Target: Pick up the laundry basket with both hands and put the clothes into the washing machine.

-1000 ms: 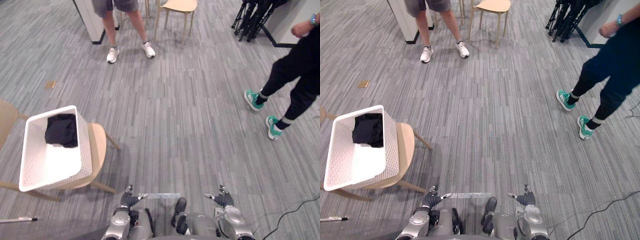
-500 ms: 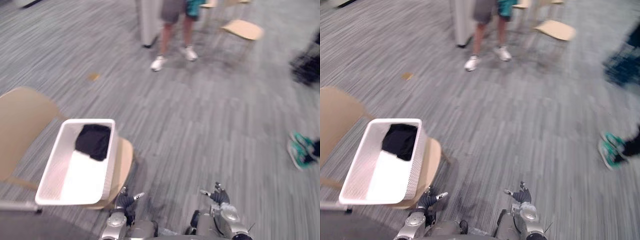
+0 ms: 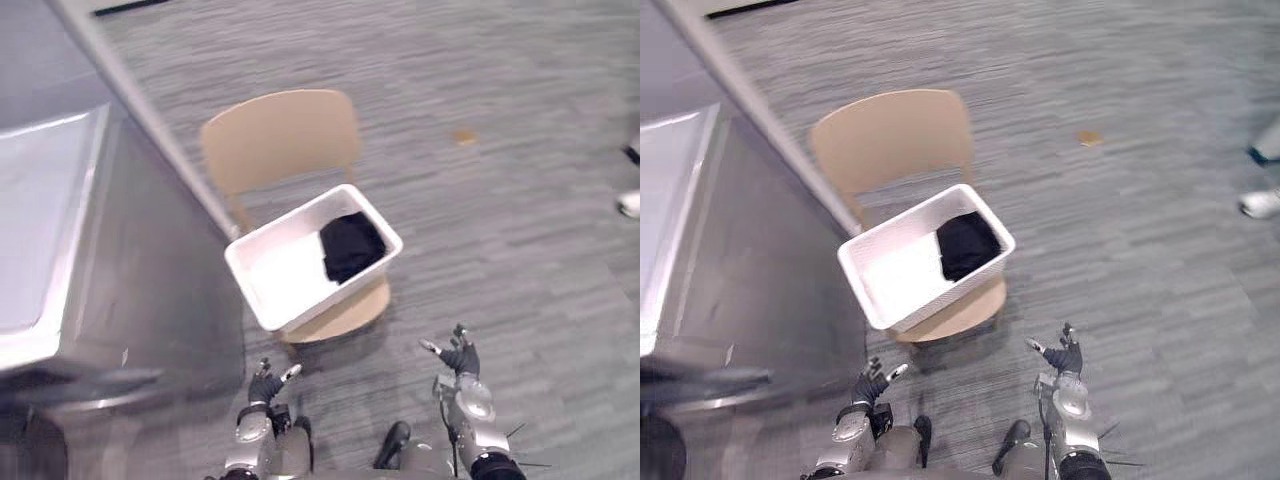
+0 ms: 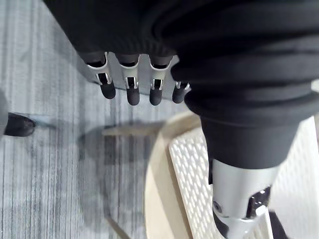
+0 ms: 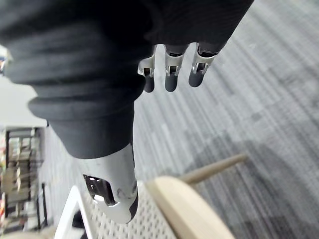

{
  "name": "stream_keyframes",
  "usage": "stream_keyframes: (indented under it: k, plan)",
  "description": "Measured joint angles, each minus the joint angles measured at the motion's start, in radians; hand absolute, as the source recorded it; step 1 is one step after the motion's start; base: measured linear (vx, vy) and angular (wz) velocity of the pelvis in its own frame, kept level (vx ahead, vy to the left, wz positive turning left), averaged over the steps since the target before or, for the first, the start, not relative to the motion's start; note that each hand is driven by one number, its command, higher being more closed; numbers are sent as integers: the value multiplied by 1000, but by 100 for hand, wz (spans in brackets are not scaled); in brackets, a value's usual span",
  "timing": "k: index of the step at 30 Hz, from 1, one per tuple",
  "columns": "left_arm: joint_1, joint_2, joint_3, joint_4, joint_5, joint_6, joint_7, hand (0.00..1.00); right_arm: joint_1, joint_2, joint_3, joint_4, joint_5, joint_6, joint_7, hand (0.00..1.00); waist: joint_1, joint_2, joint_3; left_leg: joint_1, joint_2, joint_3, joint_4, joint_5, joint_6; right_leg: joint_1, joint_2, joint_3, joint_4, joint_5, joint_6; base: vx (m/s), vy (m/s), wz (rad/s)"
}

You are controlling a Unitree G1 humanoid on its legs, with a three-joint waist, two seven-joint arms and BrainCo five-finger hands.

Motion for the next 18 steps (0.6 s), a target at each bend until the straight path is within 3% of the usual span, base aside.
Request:
stream_keyframes:
  k: [2,4,7,8,9,10,11,14,16,18]
  plan:
    - [21,42,-32,3,-1,0,1,0,2,8,1,-8,-45,1,-16,0,7,-38,-4,-6,-24,17,-11,14,0,45,-19,-67,-36,9,19,82,138,121]
    - [43,59,-34,1,-3,-1,1,0,18,11,-2,-43,-84,2,-24,0,5,-53,-13,2,-55,-16,-13,14,1,70,-42,-74,-21,3,28,103,135,68]
    - [69,85,-41,12,3,-1,0,0,38,-15,1,-115,-212,11,-33,0,-3,-57,-12,93,-120,-50,-56,13,2,50,-190,-56,275,-8,44,98,193,51]
    - [74,92,-48,13,7,-1,0,0,49,-20,2,-133,-232,14,-33,0,-9,-62,-12,110,-132,-64,-62,11,6,35,-224,-42,352,1,30,129,171,81]
    - [79,116,-66,23,30,0,-2,0,75,-26,1,-171,-285,19,-34,0,-32,-72,-10,136,-147,-114,-64,-2,29,-33,-271,52,536,22,-38,120,99,84]
    - [79,128,-68,31,37,1,-2,0,85,-27,1,-188,-308,21,-34,0,-41,-75,-11,141,-145,-139,-64,-9,40,-72,-256,116,597,-7,-48,140,63,101]
    - [83,142,-68,37,44,0,-3,0,89,-27,1,-206,-350,28,-35,0,-54,-82,-10,146,-139,-168,-68,-9,40,-118,-221,206,638,-50,-36,104,-13,81]
    - [86,149,-68,45,77,0,-3,0,87,-57,-2,-231,-421,37,-51,0,-72,-87,-9,167,-136,-238,-78,-7,42,-151,-110,351,473,-113,19,97,-86,73]
    - [78,151,-73,47,79,-2,-3,0,71,-87,-5,-239,-449,40,-57,0,-76,-75,-2,163,-121,-271,-77,-5,37,-150,-38,446,250,-101,41,92,-186,67]
    - [72,167,-75,46,80,-7,-10,0,60,-104,-9,-248,-478,49,-57,0,-77,-98,-7,155,-127,-294,-77,10,-2,-142,-16,492,97,11,58,71,-220,56]
